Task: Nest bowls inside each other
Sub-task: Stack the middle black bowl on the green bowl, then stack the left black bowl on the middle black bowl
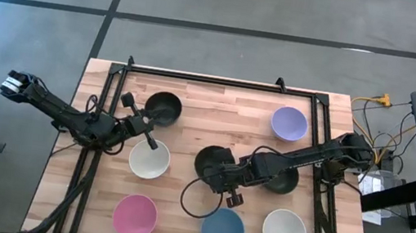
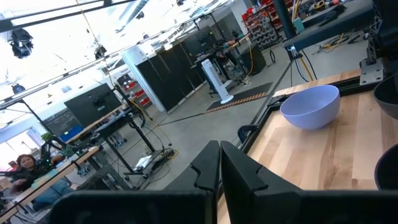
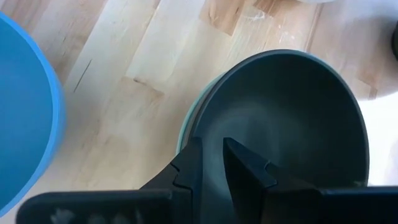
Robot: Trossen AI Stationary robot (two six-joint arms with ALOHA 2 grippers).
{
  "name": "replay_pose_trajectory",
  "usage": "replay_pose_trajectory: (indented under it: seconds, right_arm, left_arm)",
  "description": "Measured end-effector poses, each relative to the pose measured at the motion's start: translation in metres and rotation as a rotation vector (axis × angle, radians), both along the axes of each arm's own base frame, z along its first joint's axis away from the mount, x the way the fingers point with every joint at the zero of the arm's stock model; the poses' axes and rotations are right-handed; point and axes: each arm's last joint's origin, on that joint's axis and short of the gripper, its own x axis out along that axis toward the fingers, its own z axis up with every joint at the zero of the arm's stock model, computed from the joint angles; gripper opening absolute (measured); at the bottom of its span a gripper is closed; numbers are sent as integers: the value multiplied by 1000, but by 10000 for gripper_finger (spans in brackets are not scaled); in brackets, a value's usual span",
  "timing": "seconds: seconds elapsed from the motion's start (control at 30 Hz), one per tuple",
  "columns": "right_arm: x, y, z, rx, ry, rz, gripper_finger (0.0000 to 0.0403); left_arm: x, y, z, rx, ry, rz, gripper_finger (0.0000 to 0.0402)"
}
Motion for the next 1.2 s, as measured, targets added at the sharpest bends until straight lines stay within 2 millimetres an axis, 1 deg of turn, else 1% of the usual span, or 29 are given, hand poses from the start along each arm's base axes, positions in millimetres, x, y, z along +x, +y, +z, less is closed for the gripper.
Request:
replay_pose_trajectory:
  seconds: [0.47, 0.53, 0.6, 0.67, 0.73, 0.8, 0.87, 0.93, 1.03, 1.13, 1.2]
  right_arm:
    - [-2, 0, -4, -8, 17, 11, 59]
    - [-2, 0, 0, -9, 11, 11, 61]
    - [-4, -1, 8, -24, -8, 13, 62]
    - [-11, -5, 19, -71, -15, -7, 64]
    - [-23, -10, 30, -99, 6, -54, 63]
    - [-38, -16, 37, -86, 35, -123, 61]
    - [-55, -22, 43, -38, 4, -197, 59]
    - [-71, -27, 40, 11, -74, -231, 57]
    - [-95, -32, 26, 95, -279, -219, 56]
    - [-117, -41, 10, 170, -584, -172, 56]
    - [-130, -49, 3, 216, -859, -148, 56]
  left_arm:
    - [0, 0, 0, 0, 0, 0, 0]
    - [0, 0, 0, 0, 0, 0, 0]
    - [0, 0, 0, 1, 1, 0, 0]
    - [0, 0, -1, 8, 15, 0, 0]
    - [0, 0, -6, 32, 64, 4, 0]
    - [1, 0, -12, 36, 98, 5, 0]
    - [2, 0, -16, 31, 113, 6, 0]
    - [5, 0, -18, 5, 95, 9, 0]
    - [8, 2, -18, -55, 56, 18, 0]
    - [12, 4, -21, -107, 36, -16, 0]
    - [15, 7, -23, -134, 63, -111, 0]
